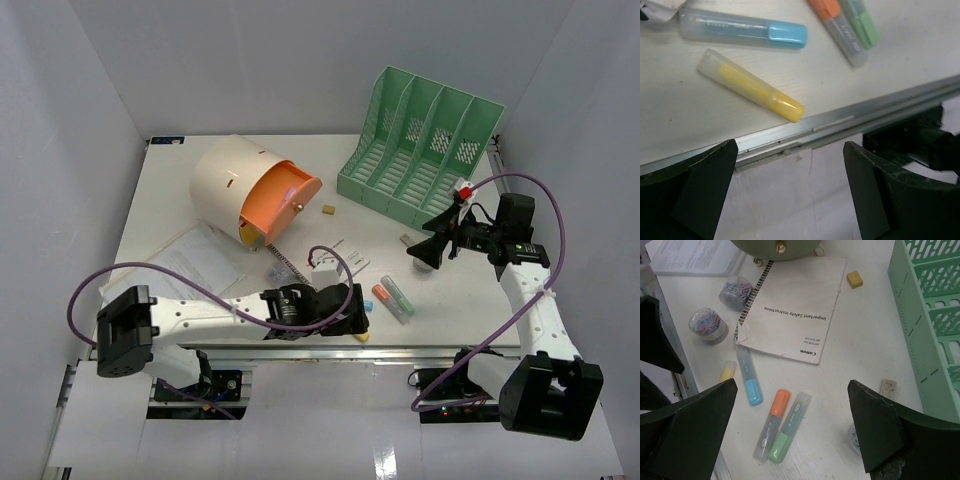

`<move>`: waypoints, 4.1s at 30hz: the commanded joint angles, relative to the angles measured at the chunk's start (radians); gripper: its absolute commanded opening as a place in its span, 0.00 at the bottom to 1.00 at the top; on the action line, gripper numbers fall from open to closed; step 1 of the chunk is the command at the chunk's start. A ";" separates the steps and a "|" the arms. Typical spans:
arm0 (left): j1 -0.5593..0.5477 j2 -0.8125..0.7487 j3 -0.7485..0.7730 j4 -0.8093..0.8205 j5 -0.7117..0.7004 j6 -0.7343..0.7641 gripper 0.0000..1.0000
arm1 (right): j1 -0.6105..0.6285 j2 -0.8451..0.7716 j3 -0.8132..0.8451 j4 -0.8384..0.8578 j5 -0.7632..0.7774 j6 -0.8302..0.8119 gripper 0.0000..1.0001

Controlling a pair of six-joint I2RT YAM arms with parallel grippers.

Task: Organize the desk

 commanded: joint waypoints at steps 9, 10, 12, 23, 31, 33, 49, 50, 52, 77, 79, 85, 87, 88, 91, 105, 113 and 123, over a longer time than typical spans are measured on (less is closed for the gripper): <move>-0.015 0.370 0.238 -0.176 -0.226 -0.310 0.78 | -0.077 -0.014 -0.027 0.008 -0.101 0.038 0.98; -0.005 0.389 0.248 -0.182 -0.213 -0.315 0.78 | -0.080 -0.016 -0.027 0.008 -0.102 0.041 0.98; 0.005 0.421 0.272 -0.207 -0.199 -0.324 0.74 | -0.085 -0.025 -0.028 0.008 -0.105 0.043 0.98; 0.017 0.508 0.292 -0.277 -0.095 -0.355 0.67 | -0.129 -0.038 -0.033 0.008 -0.144 0.065 0.98; 0.011 0.613 0.297 -0.305 0.010 -0.268 0.48 | -0.144 -0.040 -0.038 0.008 -0.158 0.070 0.98; 0.008 0.618 0.298 -0.302 0.006 -0.257 0.42 | -0.147 -0.042 -0.037 0.008 -0.161 0.072 0.98; -0.054 0.517 0.322 -0.374 -0.121 -0.122 0.05 | -0.161 -0.034 -0.045 0.007 -0.187 0.078 0.99; -0.059 0.504 0.328 -0.376 -0.130 -0.092 0.02 | -0.161 -0.032 -0.046 0.006 -0.187 0.078 0.99; -0.061 0.462 0.335 -0.375 -0.155 -0.060 0.00 | -0.161 -0.029 -0.046 0.007 -0.186 0.077 0.99; 0.304 -0.120 0.378 0.008 -0.120 0.882 0.00 | -0.163 -0.011 -0.051 -0.004 -0.194 0.049 0.99; 0.348 -0.131 0.426 0.037 -0.122 0.949 0.00 | -0.163 -0.008 -0.050 -0.007 -0.195 0.045 0.99; 0.514 -0.123 0.500 0.113 -0.087 1.118 0.00 | -0.163 0.001 -0.051 -0.020 -0.214 0.032 0.99; 0.542 -0.108 0.505 0.134 -0.095 1.173 0.00 | -0.163 0.007 -0.051 -0.027 -0.226 0.022 0.99; 0.561 -0.102 0.505 0.145 -0.106 1.201 0.00 | -0.163 0.010 -0.050 -0.030 -0.227 0.020 0.99; 0.605 -0.090 0.471 0.188 -0.182 1.286 0.00 | -0.163 0.014 -0.049 -0.038 -0.229 0.012 0.99; 0.651 -0.058 0.334 0.256 -0.159 1.324 0.41 | -0.161 0.037 -0.046 -0.071 -0.227 -0.033 0.99; 0.661 -0.078 0.293 0.234 -0.135 1.300 0.97 | -0.156 0.105 0.006 -0.229 -0.215 -0.185 0.99; 0.663 -0.323 0.126 0.275 0.030 1.269 0.98 | 0.100 0.079 -0.077 -0.094 0.272 -0.073 1.00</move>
